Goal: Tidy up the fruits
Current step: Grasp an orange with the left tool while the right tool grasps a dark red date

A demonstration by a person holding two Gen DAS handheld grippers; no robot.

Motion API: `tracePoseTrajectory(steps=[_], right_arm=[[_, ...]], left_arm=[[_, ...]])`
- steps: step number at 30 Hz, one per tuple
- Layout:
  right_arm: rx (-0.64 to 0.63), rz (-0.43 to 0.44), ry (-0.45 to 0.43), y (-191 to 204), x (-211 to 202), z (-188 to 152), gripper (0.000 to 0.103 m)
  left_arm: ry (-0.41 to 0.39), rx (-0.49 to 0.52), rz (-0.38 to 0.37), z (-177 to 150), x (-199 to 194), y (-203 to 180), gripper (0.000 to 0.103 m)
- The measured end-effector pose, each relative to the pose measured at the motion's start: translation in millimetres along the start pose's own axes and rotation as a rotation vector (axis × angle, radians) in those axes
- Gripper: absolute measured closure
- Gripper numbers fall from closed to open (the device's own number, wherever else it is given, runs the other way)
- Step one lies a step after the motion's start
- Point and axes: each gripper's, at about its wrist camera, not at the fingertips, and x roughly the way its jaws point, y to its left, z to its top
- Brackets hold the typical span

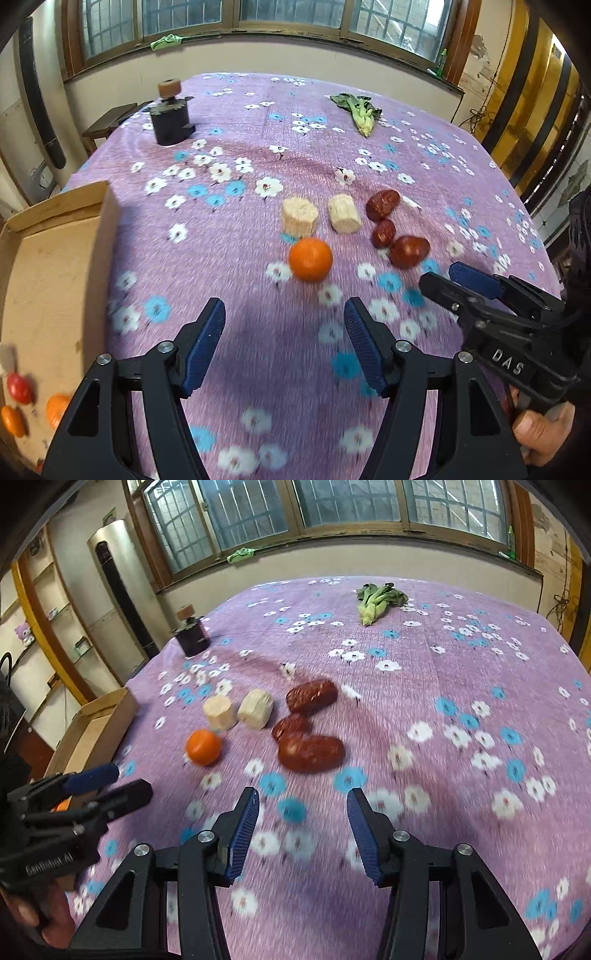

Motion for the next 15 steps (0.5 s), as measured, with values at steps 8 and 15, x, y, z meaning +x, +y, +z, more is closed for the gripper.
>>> tracePoseTrajectory(steps=[8, 15], right_arm=[[0.018, -0.006, 0.004, -4.2, 31.0, 13.2, 0.049], [0.092, 0.067, -0.041, -17.0, 9.7, 10.5, 0.054]], left_arm=[[0.048, 0.001, 0.021, 17.4, 42.8, -7.1, 0.037], [-0.009, 0.046, 0.073, 22.0, 57.7, -19.1, 0.049]])
